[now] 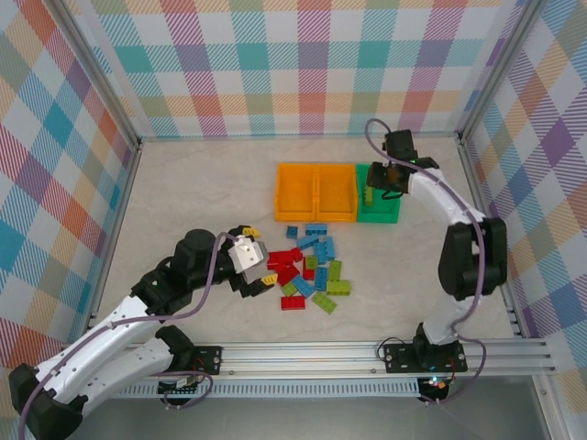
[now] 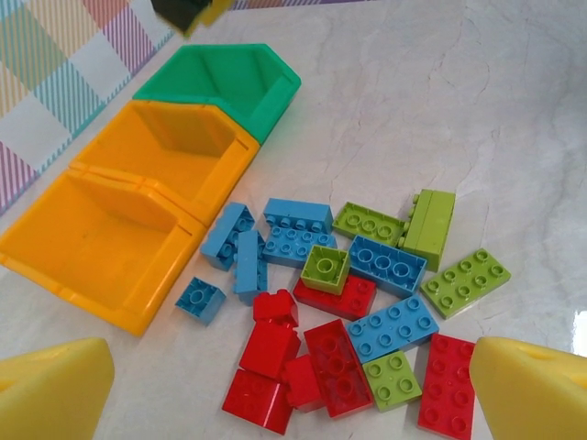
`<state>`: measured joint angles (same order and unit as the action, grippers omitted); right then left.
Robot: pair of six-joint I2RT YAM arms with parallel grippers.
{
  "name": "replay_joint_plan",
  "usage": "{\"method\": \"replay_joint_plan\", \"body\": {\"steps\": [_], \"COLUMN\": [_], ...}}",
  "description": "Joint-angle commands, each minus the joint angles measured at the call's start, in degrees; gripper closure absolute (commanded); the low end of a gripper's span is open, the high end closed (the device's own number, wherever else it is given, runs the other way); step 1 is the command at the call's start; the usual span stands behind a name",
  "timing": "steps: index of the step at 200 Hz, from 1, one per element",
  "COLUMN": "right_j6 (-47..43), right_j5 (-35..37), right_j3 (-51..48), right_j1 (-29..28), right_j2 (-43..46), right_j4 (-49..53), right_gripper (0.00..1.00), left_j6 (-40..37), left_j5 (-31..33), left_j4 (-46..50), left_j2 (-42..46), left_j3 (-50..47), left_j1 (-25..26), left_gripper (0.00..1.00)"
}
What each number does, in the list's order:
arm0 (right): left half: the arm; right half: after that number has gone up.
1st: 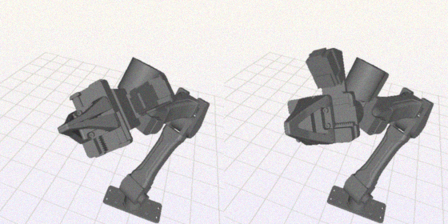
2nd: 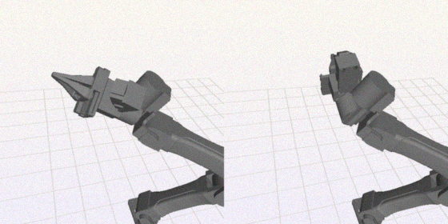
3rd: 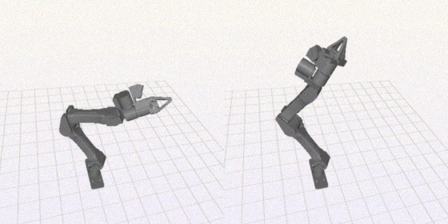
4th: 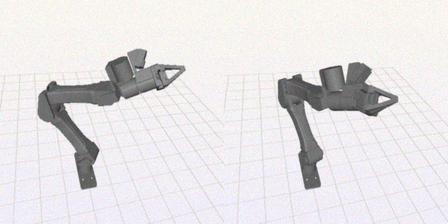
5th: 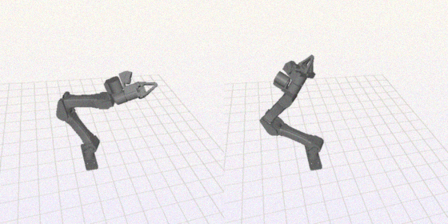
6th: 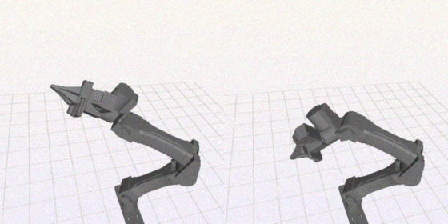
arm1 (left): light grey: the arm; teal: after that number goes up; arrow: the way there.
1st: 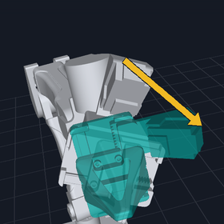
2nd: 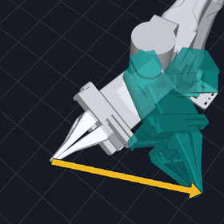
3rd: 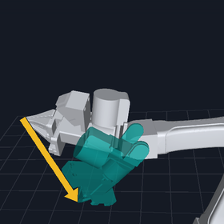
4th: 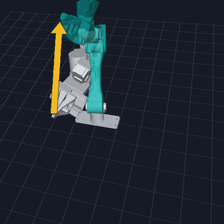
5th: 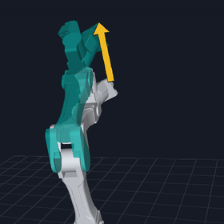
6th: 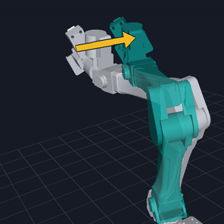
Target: Sort the legos into containers by color
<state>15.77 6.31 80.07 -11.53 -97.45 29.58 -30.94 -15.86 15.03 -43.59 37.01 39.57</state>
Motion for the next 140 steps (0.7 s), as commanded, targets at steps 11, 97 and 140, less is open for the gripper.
{"method": "replay_joint_plan", "body": {"steps": [11, 97, 140], "right_j6": [2.5, 8.0, 10.0], "right_j5": [-11.5, -32.8, -39.4], "right_j3": [-7.8, -24.5, -26.6], "right_j1": [-0.3, -7.5, -8.9], "right_j2": [15.4, 49.9, 52.2], "right_j4": [3.6, 24.2, 24.1], "right_gripper": [0.49, 0.25, 0.15], "left_j6": [11.5, 59.3, 66.3], "left_j5": [0.4, 11.6, 14.0], "left_j4": [-1.8, 14.5, 14.2], "left_j2": [-5.0, -34.9, -51.4], "left_j3": [5.6, 26.1, 31.7], "left_j1": [-2.7, -3.5, -3.0], "left_gripper": [0.0, 0.13, 0.26]}}
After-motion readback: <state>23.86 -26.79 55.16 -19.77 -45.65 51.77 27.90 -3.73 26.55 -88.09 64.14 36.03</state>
